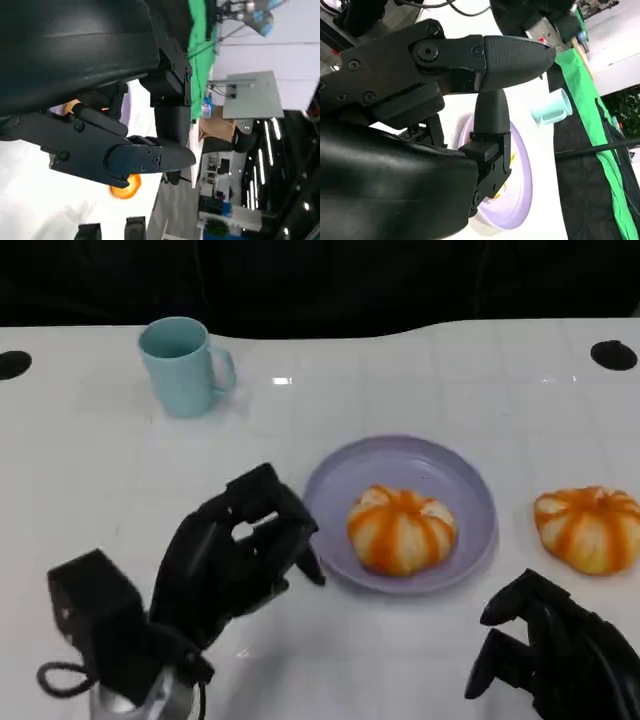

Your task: Grasp the bread from the table and place it into the plate.

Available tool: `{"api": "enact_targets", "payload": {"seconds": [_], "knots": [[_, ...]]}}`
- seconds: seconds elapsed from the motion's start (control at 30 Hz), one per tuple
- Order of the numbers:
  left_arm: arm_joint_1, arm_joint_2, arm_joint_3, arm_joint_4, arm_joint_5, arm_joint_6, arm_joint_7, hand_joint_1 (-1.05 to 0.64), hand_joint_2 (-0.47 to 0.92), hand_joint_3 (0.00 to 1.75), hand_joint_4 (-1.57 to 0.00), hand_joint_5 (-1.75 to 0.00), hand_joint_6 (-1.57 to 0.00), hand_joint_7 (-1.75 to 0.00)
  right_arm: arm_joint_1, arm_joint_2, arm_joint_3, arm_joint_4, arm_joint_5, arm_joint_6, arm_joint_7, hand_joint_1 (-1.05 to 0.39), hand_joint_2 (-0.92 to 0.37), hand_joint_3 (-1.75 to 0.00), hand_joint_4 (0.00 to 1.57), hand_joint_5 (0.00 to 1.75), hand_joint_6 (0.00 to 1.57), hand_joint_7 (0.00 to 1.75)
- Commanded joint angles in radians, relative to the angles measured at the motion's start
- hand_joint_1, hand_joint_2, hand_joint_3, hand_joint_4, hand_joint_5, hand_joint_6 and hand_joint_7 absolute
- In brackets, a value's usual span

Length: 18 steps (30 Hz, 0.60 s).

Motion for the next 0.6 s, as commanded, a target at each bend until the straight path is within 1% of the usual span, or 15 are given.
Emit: {"api": "enact_targets", "payload": {"seconds": [0.03,0.17,0.2,0.27,0.6], "knots": [[0.052,-0.005,0.013,-0.062,-0.017,0.045,0.009,-0.66,0.92,0.37,-0.8,-1.75,-0.6,-1.75,0.006,-0.011,-0.005,-0.015,0.004,0.003,0.0,-0.52,-0.92,-0.49,0.63,1.75,0.4,1.72],[0.056,-0.009,0.018,-0.073,-0.013,0.058,0.007,-0.66,0.92,0.37,-0.81,-1.75,-0.6,-1.75,0.007,-0.011,-0.005,-0.015,0.004,0.003,0.0,-0.52,-0.92,-0.49,0.63,1.75,0.4,1.71],[0.091,-0.005,0.025,-0.091,-0.051,0.072,-0.021,-0.66,0.92,0.37,-0.81,-1.75,-0.6,-1.75,0.009,-0.009,-0.002,-0.018,0.003,0.0,-0.001,-0.52,-0.92,-0.49,0.63,1.75,0.4,1.71],[0.147,0.005,0.039,-0.124,-0.111,0.109,-0.053,-0.61,0.92,0.39,-0.8,-1.75,-0.59,-1.75,0.011,-0.006,0.002,-0.021,-0.001,-0.004,-0.004,-0.52,-0.92,-0.49,0.63,1.75,0.4,1.72],[0.248,0.026,0.069,-0.168,-0.174,0.19,-0.094,-0.58,0.92,0.4,-0.76,-1.75,-0.55,-1.75,0.01,-0.009,0.001,-0.021,0.003,-0.008,0.001,-0.53,-0.92,-0.48,0.64,1.75,0.41,1.71]]}}
